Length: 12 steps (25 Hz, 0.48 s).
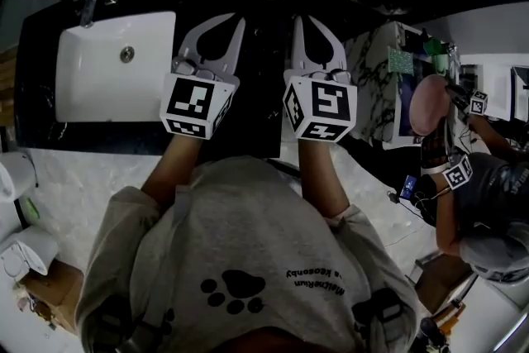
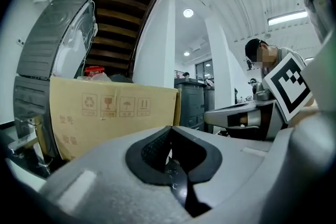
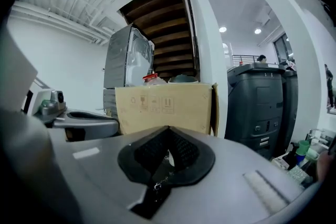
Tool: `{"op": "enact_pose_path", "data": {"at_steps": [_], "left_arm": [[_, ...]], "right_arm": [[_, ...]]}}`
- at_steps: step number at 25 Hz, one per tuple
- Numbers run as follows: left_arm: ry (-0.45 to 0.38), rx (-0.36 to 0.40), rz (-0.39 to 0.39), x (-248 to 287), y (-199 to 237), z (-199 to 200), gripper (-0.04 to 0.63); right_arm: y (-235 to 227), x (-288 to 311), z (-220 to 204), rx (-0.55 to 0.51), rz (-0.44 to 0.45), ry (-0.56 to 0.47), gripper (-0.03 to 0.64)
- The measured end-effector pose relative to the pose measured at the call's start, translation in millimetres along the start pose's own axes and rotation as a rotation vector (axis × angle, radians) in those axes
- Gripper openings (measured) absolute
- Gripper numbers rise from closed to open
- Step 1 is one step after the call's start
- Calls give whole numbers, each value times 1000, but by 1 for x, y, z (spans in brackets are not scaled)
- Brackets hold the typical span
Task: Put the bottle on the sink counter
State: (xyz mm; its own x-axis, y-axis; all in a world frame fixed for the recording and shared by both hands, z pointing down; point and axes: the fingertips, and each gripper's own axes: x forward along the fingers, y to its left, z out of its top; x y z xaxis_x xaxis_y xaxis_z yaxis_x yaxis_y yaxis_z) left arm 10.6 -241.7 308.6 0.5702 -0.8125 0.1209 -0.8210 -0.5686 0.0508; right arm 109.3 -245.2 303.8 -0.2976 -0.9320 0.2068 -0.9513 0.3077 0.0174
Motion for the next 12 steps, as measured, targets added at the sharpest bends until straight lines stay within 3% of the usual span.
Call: {"op": "enact_pose_path", "data": {"at_steps": [5,12], "left_arm": [[-31,31,23,-25,-20,19,3],[-75,-3,50,-63,-36,34,3]], "right_arm": [[3,-36,17,-20,-9,-48,0],[16,-82,31,-33,-10,-106,0]]}}
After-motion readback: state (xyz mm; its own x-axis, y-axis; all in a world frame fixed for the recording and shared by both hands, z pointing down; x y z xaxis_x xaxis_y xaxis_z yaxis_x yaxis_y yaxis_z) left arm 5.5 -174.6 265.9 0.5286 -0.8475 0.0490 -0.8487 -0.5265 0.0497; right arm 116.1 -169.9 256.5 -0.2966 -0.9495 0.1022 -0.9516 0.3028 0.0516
